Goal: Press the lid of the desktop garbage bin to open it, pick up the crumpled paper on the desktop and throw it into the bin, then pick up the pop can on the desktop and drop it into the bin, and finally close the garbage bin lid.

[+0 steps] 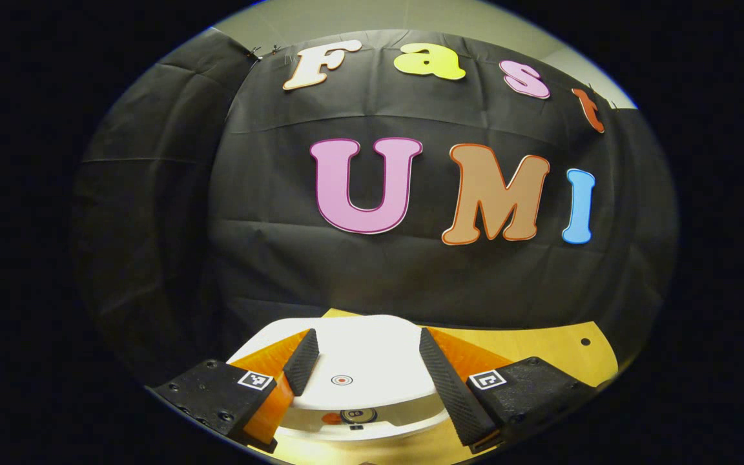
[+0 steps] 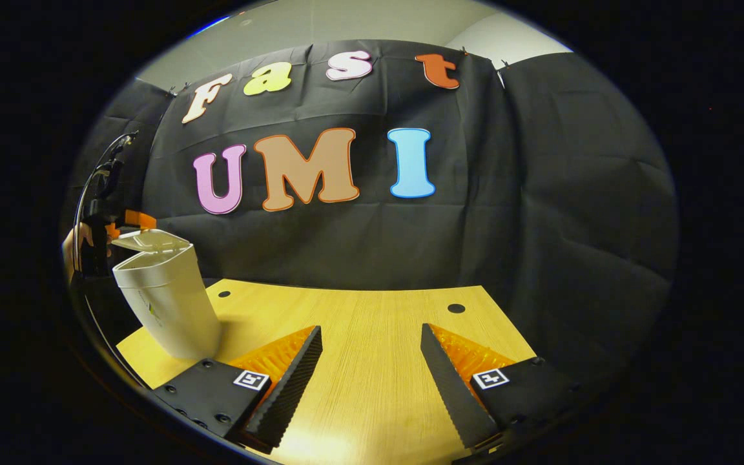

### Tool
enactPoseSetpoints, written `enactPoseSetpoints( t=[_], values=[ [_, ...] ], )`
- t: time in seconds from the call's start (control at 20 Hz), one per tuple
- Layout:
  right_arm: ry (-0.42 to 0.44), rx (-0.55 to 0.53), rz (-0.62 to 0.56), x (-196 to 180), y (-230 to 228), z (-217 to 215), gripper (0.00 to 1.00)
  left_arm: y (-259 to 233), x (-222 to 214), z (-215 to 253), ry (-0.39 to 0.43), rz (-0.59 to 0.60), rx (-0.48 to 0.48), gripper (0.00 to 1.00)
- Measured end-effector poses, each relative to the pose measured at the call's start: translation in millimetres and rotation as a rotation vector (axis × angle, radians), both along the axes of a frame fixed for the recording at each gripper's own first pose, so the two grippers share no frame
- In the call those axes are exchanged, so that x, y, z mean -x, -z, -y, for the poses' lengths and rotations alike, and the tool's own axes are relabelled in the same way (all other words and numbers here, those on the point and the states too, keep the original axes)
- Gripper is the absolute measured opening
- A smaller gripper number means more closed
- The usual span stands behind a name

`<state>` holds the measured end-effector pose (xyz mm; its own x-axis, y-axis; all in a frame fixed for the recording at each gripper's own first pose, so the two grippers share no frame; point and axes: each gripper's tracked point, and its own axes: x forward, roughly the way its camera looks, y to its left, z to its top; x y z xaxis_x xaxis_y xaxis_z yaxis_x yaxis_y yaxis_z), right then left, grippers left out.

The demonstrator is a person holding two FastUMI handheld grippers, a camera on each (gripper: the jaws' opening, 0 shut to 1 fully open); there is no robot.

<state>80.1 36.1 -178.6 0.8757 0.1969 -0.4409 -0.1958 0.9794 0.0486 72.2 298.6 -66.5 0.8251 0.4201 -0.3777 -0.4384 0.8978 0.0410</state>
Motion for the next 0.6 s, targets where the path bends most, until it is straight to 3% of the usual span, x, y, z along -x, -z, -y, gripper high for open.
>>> enactPoseSetpoints(
  t=[0.6],
  values=[
    [-0.01,0.009,-0.009,9,3,1,0.98,34,21,13,0.003,-0.052,0.01,0.95]
  ],
)
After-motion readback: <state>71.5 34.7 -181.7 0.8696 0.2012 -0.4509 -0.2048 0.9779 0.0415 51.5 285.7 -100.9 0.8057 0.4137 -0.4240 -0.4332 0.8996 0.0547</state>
